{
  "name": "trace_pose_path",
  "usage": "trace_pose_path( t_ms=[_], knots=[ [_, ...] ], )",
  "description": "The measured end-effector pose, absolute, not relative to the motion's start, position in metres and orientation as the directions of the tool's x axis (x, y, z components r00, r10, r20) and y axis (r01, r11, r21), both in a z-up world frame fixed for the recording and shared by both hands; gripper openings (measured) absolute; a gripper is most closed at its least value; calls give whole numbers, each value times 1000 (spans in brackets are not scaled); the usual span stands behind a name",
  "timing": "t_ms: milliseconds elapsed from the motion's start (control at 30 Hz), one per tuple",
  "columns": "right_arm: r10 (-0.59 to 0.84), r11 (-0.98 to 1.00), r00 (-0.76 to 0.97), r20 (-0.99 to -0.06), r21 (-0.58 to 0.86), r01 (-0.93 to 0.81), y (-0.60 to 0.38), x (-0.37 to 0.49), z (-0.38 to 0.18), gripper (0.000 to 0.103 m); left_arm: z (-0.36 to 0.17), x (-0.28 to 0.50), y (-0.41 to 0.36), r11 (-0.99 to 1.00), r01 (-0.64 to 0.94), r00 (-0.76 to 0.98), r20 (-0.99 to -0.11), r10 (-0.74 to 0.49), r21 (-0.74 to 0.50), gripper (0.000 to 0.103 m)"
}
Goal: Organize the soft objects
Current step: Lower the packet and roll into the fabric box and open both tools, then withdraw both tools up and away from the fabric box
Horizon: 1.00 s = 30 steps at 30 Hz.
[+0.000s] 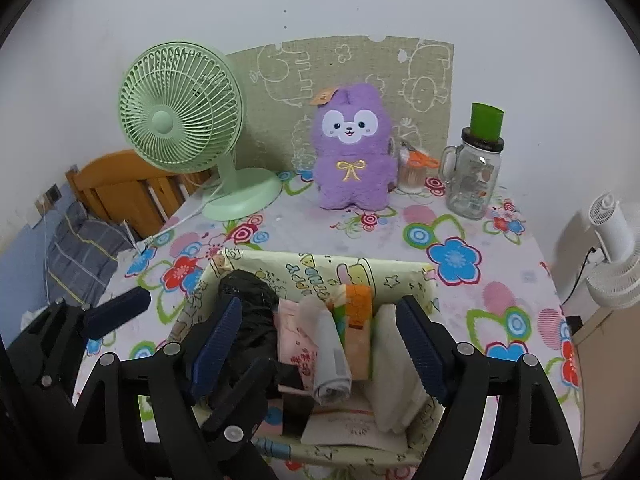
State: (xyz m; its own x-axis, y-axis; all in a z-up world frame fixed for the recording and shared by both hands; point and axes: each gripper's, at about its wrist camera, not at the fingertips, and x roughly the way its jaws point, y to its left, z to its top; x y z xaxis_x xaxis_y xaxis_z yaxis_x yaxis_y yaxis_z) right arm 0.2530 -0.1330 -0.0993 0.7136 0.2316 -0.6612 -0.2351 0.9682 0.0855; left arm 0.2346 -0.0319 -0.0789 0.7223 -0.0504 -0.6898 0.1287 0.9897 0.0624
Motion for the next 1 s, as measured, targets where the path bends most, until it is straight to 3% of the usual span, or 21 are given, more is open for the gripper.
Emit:
trace_pose_path(
  t_ms=[1000],
  knots=[
    [139,989,783,-606,53,-135,-181,145,-61,82,-41,144,-61,989,136,771,-633,-67,61,103]
  ],
)
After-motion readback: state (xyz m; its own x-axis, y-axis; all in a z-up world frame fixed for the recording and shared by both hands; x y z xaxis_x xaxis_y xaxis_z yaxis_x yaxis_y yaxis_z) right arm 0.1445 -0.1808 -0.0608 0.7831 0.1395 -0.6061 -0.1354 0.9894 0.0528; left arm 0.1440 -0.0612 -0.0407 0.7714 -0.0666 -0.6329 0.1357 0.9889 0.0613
